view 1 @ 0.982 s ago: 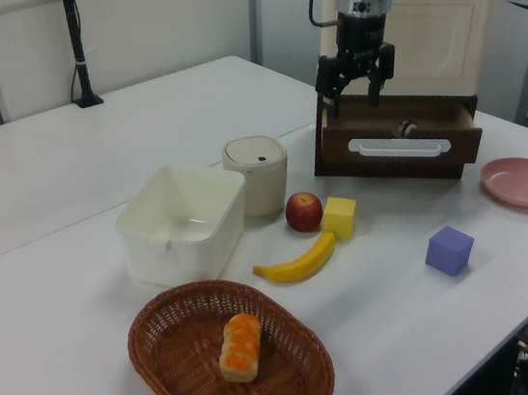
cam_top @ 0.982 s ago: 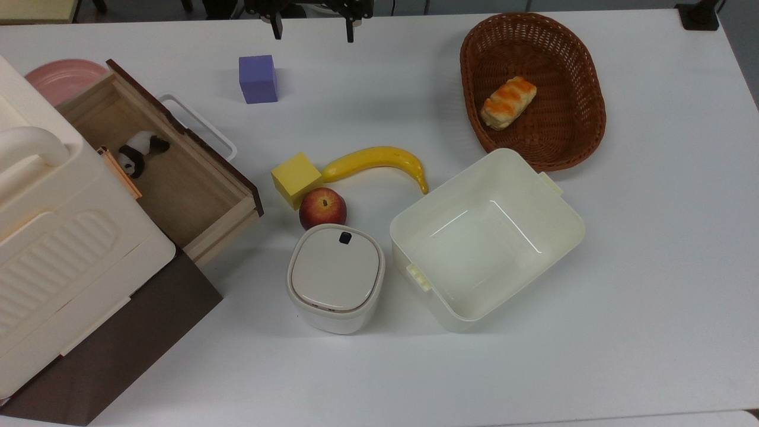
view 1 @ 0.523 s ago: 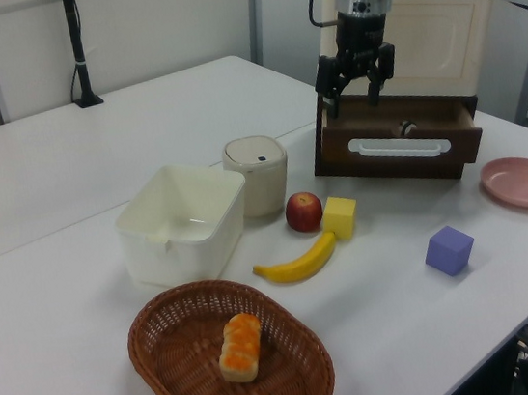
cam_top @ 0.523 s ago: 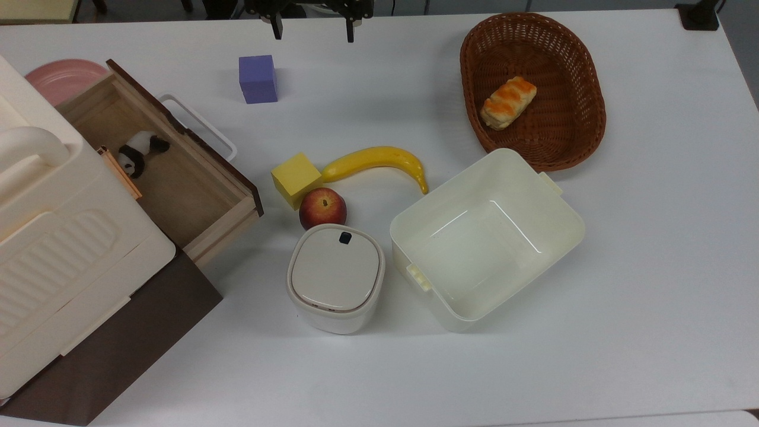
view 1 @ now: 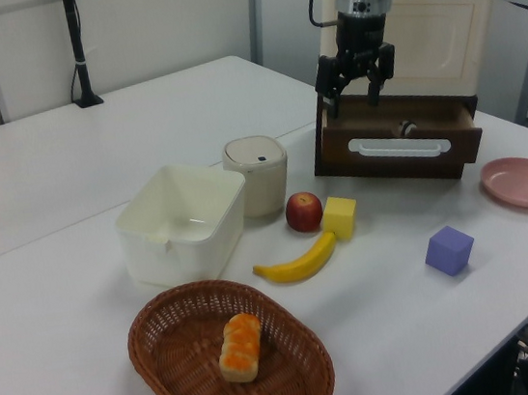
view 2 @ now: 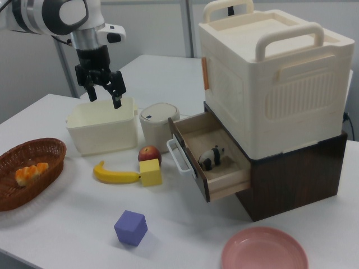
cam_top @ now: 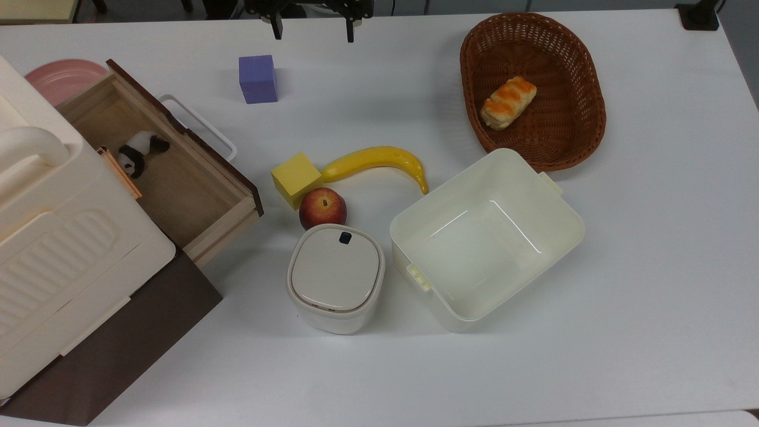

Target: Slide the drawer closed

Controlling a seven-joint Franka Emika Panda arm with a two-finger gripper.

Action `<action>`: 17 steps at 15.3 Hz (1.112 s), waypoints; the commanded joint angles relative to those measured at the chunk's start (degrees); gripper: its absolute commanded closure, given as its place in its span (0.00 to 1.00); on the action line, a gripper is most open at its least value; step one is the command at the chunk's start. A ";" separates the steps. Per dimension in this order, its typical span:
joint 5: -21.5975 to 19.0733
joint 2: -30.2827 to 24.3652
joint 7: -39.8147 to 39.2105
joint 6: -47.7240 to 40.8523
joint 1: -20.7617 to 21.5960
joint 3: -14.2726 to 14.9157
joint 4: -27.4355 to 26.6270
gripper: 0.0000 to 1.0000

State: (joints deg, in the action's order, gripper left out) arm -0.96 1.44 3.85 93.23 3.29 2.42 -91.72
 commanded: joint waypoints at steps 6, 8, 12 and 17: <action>-1.32 -0.39 -1.12 -1.47 0.92 0.48 -0.56 0.00; -1.32 -0.39 -1.12 -1.56 0.92 0.48 -0.65 0.00; -1.15 -0.39 -1.12 -1.65 0.84 0.48 -0.74 0.01; -0.97 -0.39 -1.73 -1.38 0.84 0.39 -1.17 1.00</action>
